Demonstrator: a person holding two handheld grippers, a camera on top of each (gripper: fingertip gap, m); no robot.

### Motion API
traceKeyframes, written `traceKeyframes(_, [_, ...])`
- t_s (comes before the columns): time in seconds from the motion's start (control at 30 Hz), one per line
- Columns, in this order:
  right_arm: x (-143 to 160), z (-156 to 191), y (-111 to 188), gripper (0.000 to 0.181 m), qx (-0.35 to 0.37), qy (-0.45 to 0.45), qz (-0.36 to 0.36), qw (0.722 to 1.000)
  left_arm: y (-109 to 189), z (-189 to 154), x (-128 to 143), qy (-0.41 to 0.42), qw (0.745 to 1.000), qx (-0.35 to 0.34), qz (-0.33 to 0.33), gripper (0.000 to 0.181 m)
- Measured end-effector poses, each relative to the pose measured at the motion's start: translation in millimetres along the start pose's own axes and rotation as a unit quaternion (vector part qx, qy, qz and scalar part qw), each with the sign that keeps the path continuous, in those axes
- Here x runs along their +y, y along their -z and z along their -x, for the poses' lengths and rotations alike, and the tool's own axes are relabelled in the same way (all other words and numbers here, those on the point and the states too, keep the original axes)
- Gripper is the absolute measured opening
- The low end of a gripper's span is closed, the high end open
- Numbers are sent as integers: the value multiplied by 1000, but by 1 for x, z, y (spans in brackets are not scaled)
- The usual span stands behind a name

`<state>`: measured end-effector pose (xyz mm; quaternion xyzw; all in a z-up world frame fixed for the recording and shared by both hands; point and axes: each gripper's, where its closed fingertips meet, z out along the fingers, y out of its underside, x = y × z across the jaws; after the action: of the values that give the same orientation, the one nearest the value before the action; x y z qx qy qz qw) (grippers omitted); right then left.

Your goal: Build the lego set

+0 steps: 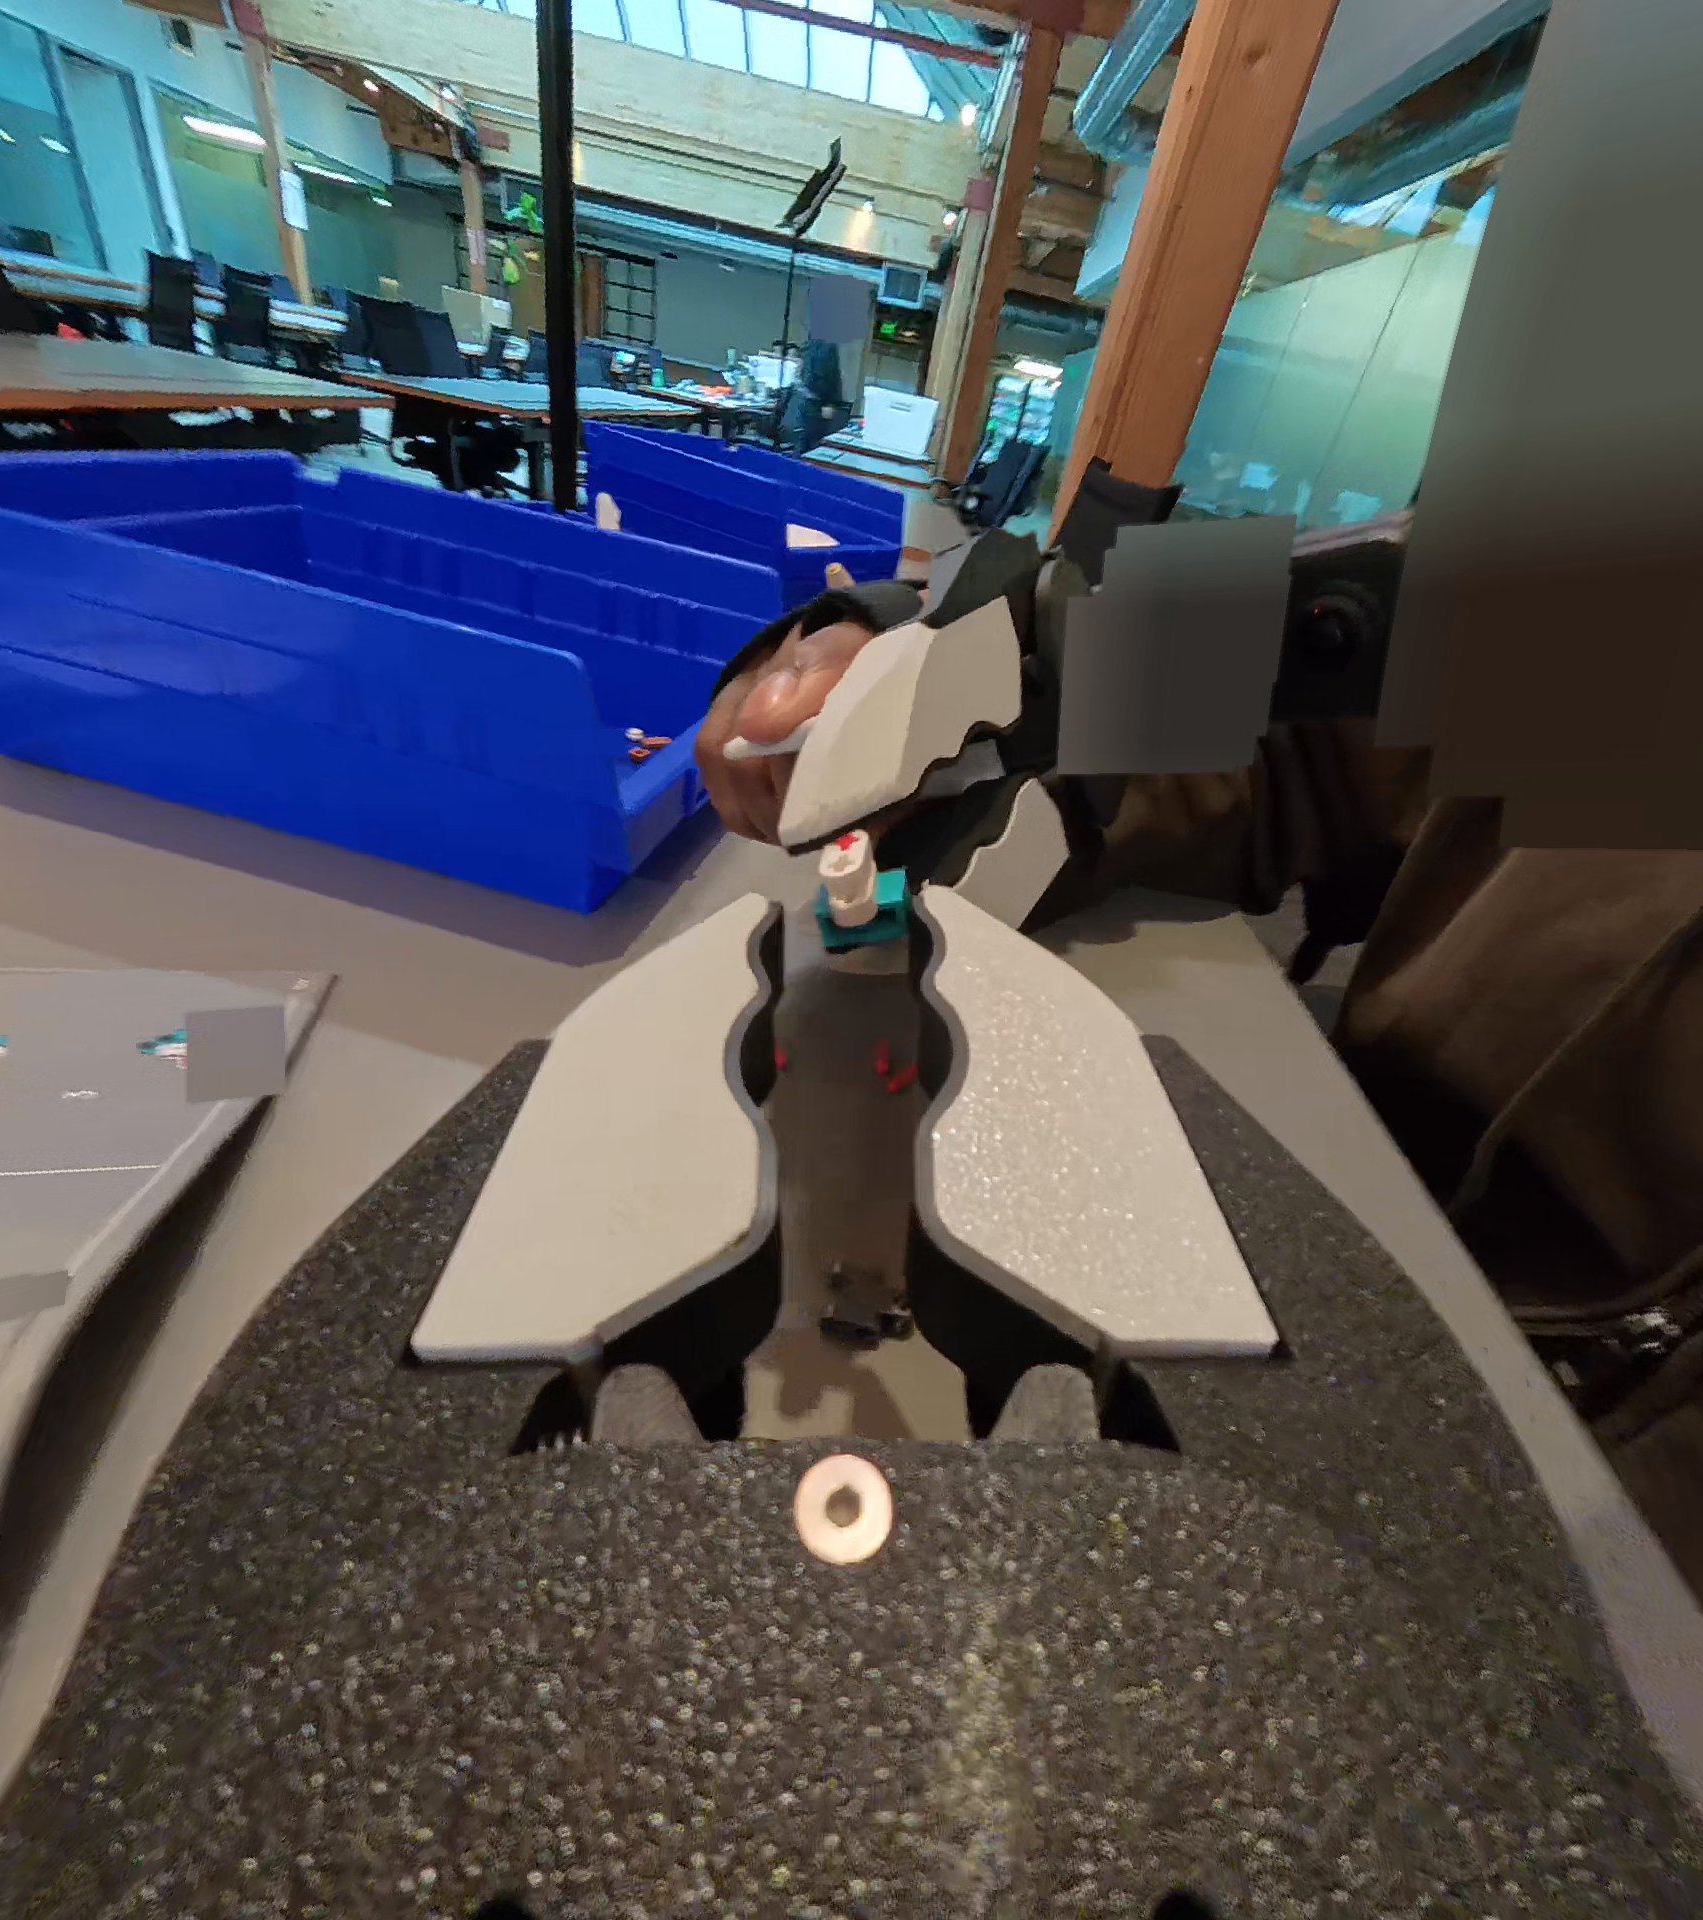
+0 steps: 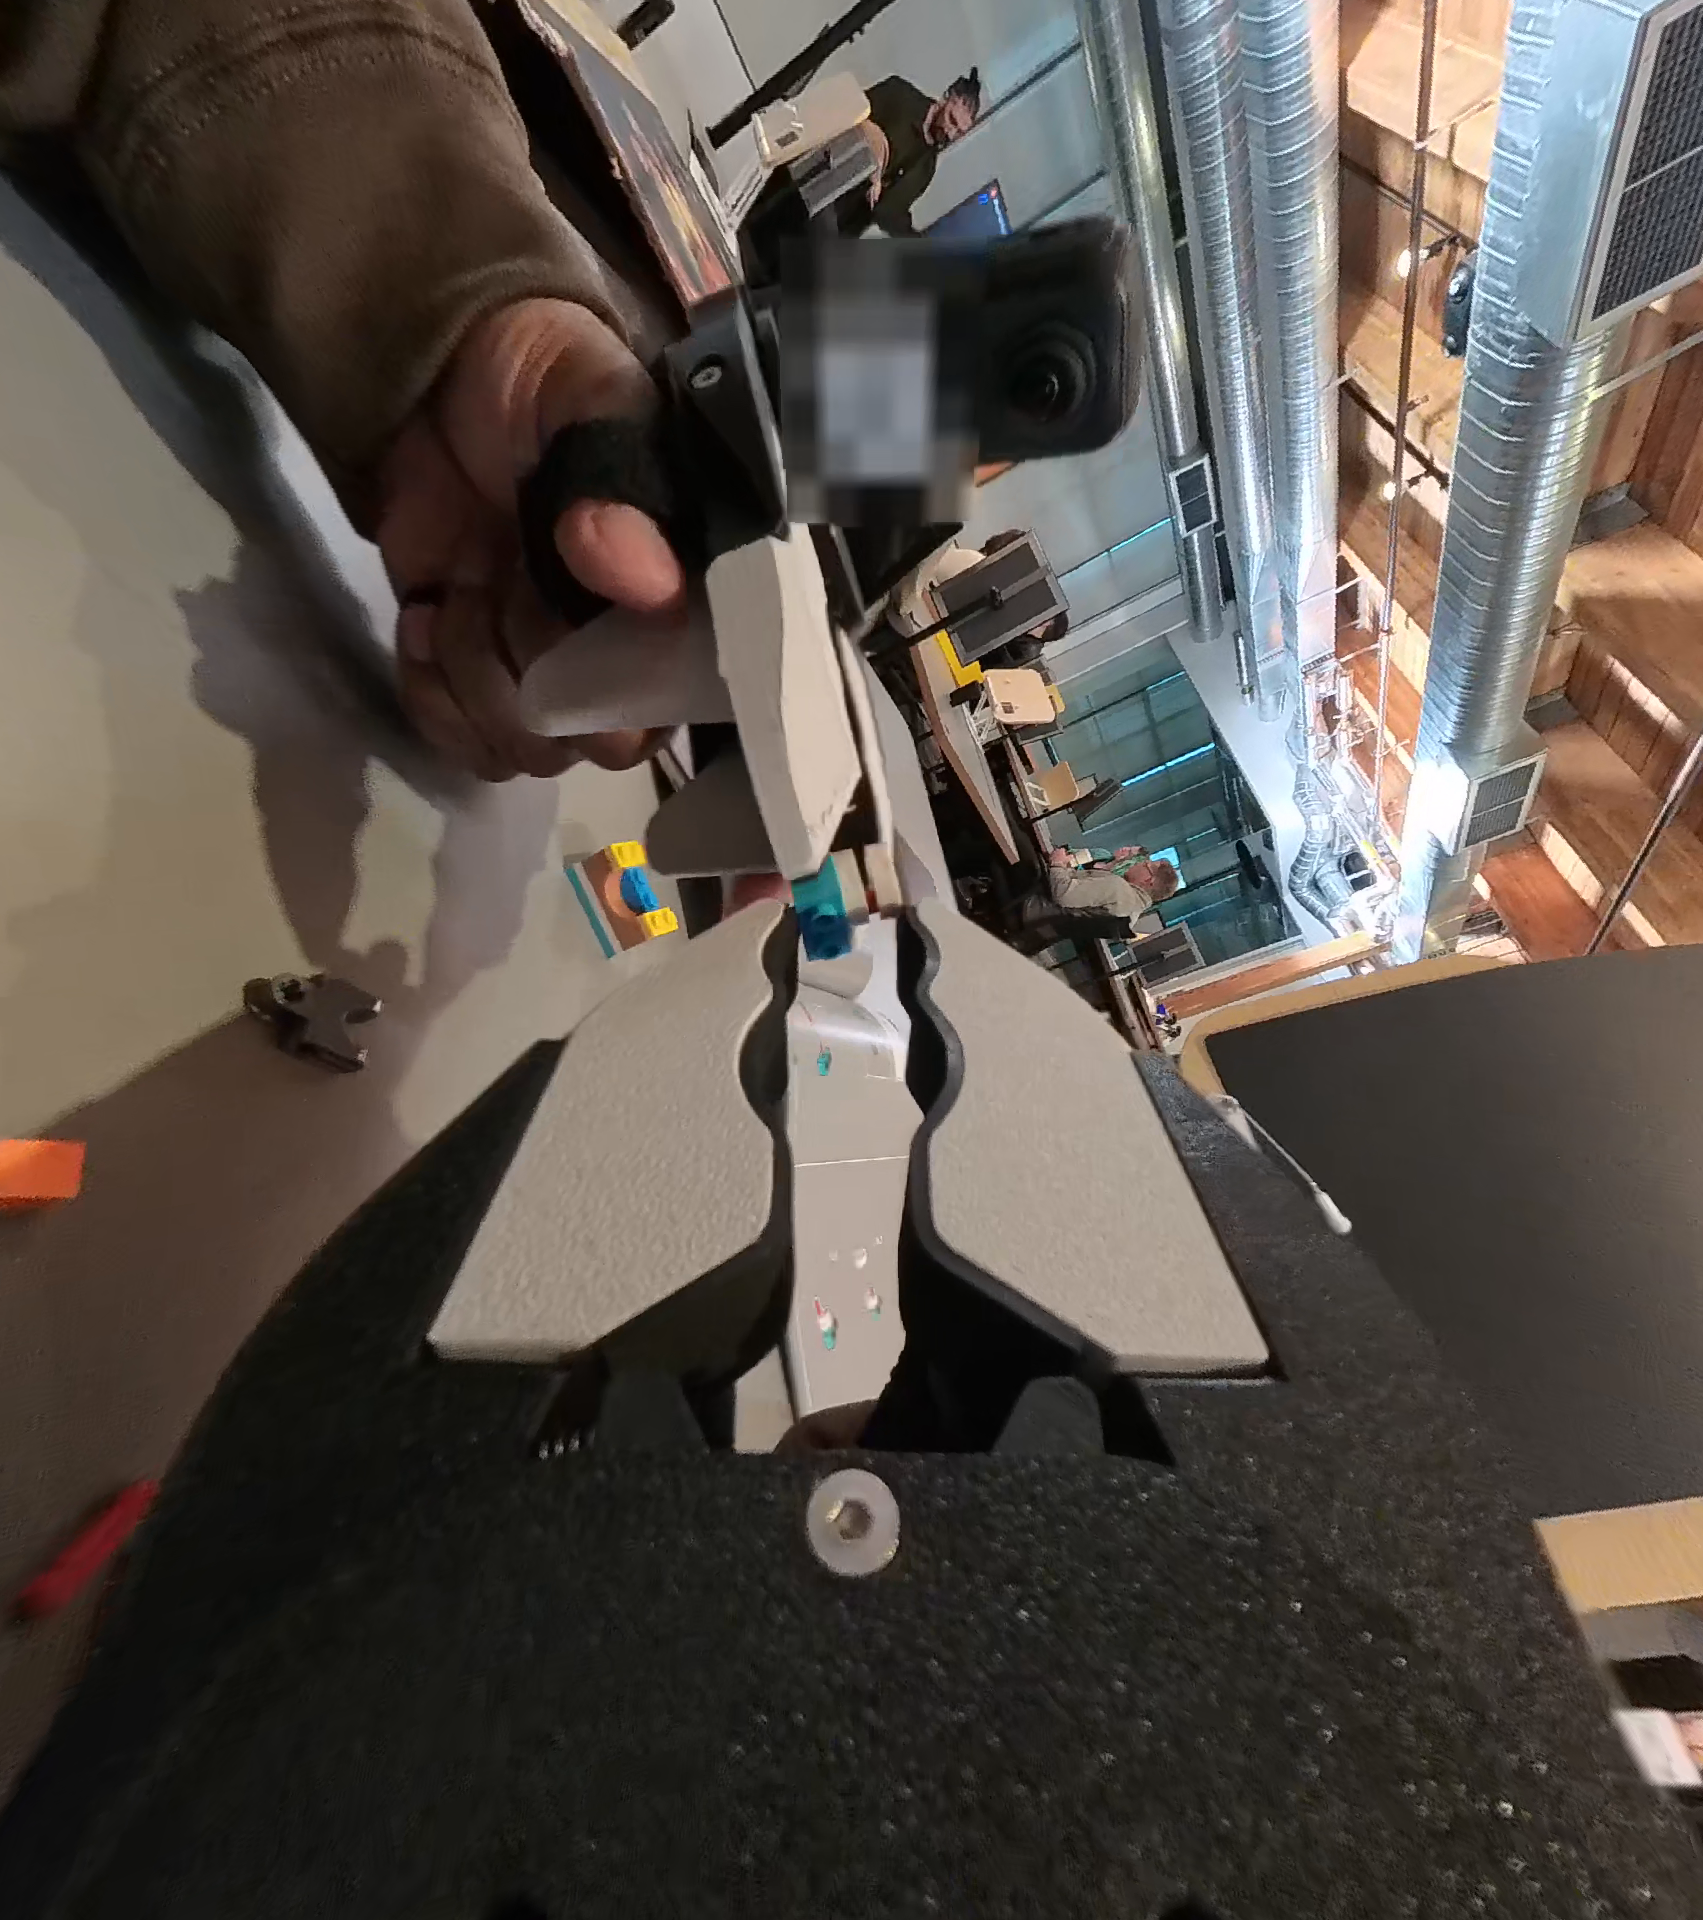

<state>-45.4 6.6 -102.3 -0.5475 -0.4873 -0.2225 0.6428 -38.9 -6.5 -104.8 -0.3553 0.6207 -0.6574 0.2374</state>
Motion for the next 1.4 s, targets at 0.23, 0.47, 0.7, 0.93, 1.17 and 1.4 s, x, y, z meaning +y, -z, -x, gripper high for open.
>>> traceKeyframes(0.23, [1, -4, 5, 18, -20, -89, -24, 996, 12, 3, -12, -332, 936, -110, 35, 27])
traceKeyframes(0.47, [-4, -2, 11, 18, -36, -106, -42, 993, 5, -2, -8, -471, 869, -141, 53, 18])
traceKeyframes(0.7, [-9, 3, 10, 18, -46, -98, -46, 993, 4, -7, -10, -504, 850, -145, 52, 15])
traceKeyframes(0.93, [-10, 5, 9, 18, -51, -94, -46, 993, 2, -10, -7, -526, 837, -141, 59, 12])
traceKeyframes(1.17, [-11, 6, 9, 18, -53, -83, -43, 994, 3, -11, -7, -521, 840, -140, 59, 10])
traceKeyframes(1.4, [-12, 8, 9, 18, -59, -77, -43, 994, 4, -12, -5, -518, 843, -131, 68, 9])
